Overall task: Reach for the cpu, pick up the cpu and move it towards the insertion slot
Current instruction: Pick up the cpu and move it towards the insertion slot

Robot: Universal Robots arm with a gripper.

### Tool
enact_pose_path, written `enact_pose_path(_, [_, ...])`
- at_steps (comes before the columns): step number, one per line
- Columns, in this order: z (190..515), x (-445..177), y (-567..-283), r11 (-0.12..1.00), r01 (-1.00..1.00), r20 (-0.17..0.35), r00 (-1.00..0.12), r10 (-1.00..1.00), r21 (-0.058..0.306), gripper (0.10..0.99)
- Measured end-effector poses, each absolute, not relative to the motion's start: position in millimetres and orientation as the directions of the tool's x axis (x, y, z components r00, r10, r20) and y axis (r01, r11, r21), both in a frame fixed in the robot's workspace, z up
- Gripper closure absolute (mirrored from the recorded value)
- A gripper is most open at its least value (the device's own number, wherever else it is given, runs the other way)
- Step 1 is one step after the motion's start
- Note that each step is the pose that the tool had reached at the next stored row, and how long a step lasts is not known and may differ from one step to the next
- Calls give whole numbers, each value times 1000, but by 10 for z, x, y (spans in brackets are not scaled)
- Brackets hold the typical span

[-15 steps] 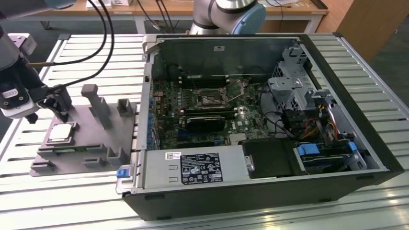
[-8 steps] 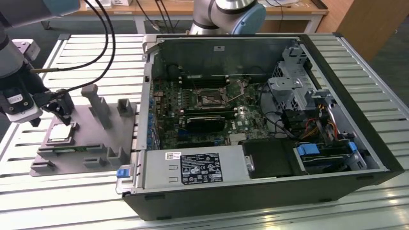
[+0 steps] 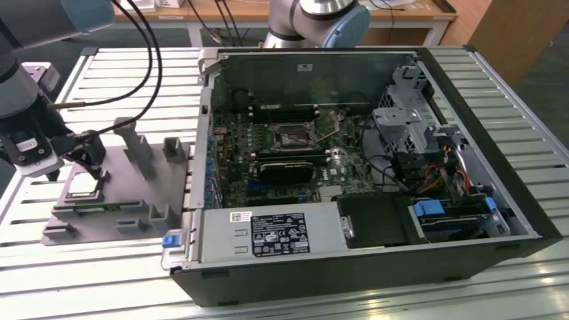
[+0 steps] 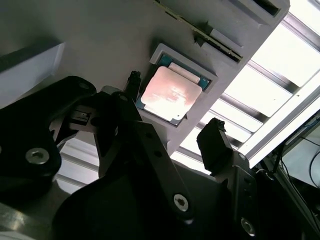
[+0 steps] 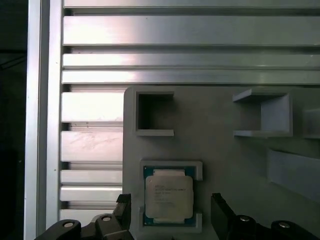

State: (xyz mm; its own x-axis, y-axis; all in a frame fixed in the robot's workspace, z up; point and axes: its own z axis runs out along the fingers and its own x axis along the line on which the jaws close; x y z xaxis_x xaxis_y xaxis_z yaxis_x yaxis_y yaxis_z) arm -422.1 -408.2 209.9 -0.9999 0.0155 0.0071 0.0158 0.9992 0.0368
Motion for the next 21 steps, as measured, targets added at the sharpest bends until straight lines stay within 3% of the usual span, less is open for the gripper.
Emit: enact_pose_path(21, [1875, -4232, -4092, 999, 16, 7, -1000, 16, 37, 353])
